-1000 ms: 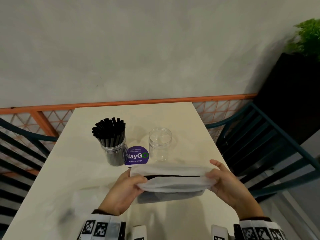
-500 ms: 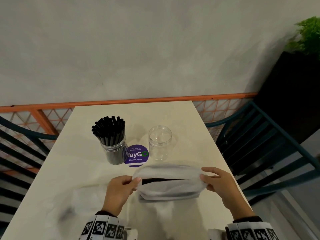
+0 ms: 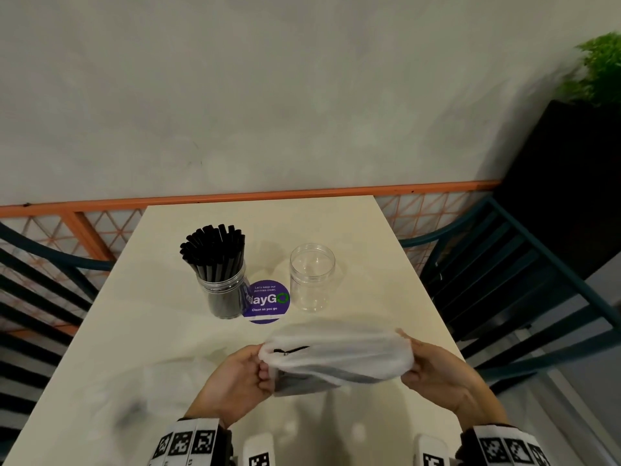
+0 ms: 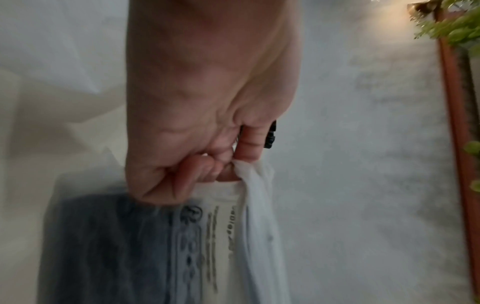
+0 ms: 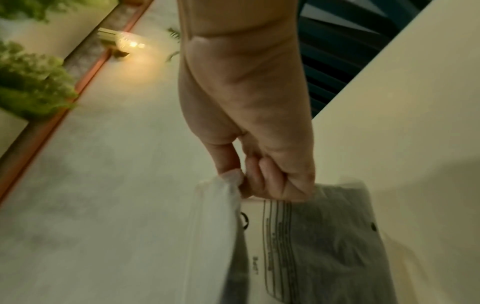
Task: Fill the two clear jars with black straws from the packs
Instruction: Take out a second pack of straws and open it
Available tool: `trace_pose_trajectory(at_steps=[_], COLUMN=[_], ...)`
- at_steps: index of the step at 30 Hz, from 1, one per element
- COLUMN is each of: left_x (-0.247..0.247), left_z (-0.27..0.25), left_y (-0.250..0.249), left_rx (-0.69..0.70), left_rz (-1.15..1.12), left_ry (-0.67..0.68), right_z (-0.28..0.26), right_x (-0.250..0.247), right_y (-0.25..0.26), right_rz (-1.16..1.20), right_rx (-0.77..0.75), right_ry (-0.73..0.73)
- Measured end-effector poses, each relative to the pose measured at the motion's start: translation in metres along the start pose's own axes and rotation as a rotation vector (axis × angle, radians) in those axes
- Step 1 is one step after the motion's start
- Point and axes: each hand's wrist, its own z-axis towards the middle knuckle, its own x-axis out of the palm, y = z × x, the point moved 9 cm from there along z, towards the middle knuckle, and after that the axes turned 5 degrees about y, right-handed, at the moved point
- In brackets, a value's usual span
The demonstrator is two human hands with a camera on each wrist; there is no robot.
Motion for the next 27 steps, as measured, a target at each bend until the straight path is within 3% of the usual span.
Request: trace_pose_trajectory(at_steps=[5,9,13,15,19,23,27], left_x=[0.011,0.001,0.006,0.007,0.004,-0.002,-0.011], left_z=[-0.003,-0.004,-0.004,-0.001,0.002,0.001,0.001], left_y=[-0.004,-0.004,0.002,0.003,0.002,-0.003,-0.015], left_rx=[0.038,0.043,0.031,0.036,0.016,0.019,0.122], left_rz=[0.131,0.368,0.582,0.724,0.876,0.893,0.713], left_ry=[-0.028,-0.117,-0.08,-0.098,-0.158,-0.204,-0.256], right_z=[-0.004,-0.011,-0.013,-0.017,-0.02,-0.02,-0.015], right_x=[-0.006,0.004,-0.007,-0.008,-0.012,-0.017,-0.014], right_y=[0.002,0.018,0.036,0.042,0.045,0.051,0.047], right_rz=[0.107,-0.084,-0.621,-0.65,-0.6,-0.726,-0.777], right_rx=[-0.004,-0.173,-0.408,-0.485,-0.556,-0.552,-0.464], right_ry=[-0.044,0.008,-0.272,-0.404,-0.526,-0.618,-0.53])
